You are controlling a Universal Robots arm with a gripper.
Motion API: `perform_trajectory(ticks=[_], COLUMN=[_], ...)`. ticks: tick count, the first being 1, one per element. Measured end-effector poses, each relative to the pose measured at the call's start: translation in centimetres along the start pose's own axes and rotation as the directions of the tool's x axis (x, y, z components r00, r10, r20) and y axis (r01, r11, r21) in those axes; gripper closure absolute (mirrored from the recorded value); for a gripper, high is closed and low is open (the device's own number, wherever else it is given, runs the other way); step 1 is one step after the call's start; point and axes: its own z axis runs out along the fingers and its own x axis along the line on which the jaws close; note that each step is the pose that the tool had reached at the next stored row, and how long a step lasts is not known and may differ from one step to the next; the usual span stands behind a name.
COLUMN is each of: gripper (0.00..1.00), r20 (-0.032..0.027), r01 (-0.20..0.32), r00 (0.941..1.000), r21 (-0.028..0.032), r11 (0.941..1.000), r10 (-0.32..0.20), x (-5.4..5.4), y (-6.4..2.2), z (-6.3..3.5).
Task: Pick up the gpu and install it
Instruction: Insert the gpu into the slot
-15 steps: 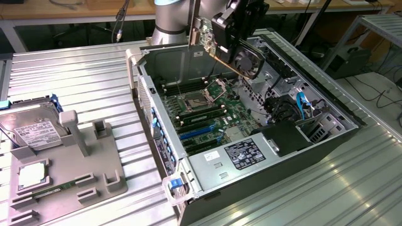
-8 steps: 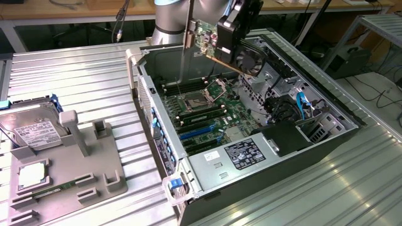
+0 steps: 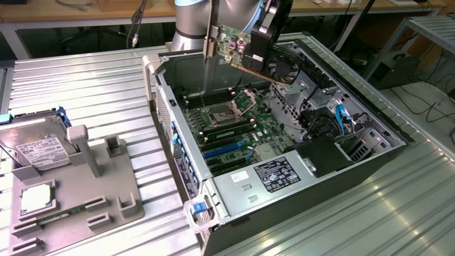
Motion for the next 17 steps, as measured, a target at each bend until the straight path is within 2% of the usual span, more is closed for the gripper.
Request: perform_trajectory(ticks=[4,8,12,17], gripper=[0.71,0.71,0.71,0.71], r20=[-0.0015,-0.0027,-0.0041,-0.0056], r01=[0.055,0.108,0.163,0.232], r00=[0.9985,0.9941,0.9866,0.9728], r21=[-0.0012,-0.0025,-0.0039,-0.0058], r11=[0.9985,0.9941,0.9866,0.9728], r10=[-0.055,-0.108,-0.163,-0.232], x=[0.0,0.0,0.0,0.0], y=[0.0,0.0,0.0,0.0], z=[0.0,0.0,0.0,0.0])
